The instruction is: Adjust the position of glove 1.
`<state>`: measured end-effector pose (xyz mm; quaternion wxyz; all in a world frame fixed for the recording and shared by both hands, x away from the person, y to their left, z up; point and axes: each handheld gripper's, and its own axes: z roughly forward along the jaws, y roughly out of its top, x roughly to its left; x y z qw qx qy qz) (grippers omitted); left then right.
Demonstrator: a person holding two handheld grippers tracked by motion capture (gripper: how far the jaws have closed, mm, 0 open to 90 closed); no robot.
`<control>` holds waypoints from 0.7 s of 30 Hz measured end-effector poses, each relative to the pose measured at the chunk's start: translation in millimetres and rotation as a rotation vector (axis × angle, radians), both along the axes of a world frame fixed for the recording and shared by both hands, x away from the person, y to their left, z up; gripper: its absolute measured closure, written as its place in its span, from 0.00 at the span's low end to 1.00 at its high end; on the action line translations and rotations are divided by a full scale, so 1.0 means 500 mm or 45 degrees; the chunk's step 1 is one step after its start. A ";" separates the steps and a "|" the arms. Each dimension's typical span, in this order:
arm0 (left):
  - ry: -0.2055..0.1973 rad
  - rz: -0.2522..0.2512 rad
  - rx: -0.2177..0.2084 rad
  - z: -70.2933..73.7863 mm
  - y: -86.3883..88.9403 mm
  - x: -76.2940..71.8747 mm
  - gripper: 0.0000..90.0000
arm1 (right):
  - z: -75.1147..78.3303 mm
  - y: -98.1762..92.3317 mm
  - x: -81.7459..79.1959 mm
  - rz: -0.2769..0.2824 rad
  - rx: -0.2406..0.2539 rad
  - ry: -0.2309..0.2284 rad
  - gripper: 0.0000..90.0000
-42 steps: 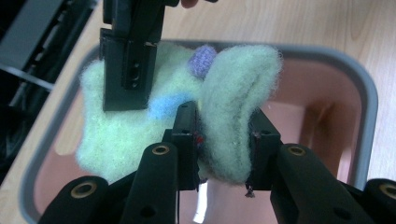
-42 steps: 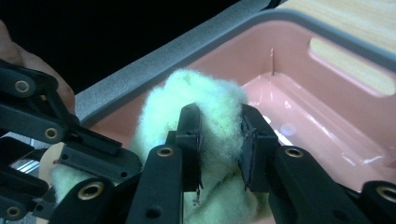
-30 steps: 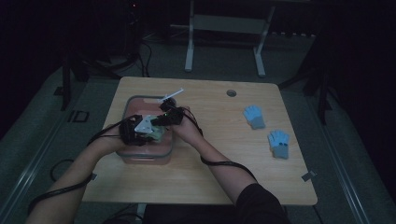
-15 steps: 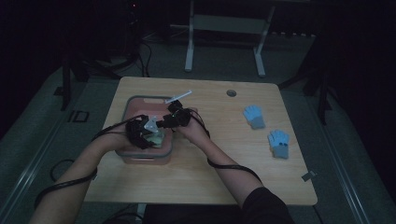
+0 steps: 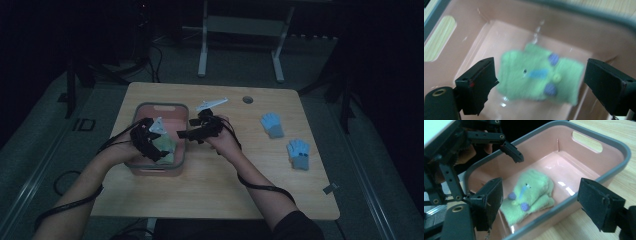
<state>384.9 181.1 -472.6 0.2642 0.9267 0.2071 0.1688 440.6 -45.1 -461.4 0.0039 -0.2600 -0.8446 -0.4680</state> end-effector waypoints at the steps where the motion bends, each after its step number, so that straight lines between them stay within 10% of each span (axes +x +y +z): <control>1: -0.007 0.007 -0.024 0.002 -0.005 -0.002 0.10 | 0.002 -0.008 -0.002 0.002 0.008 -0.003 0.22; 21: -0.028 -0.076 -0.282 0.028 -0.120 -0.033 0.03 | -0.001 -0.181 -0.039 -0.046 -0.008 -0.164 0.20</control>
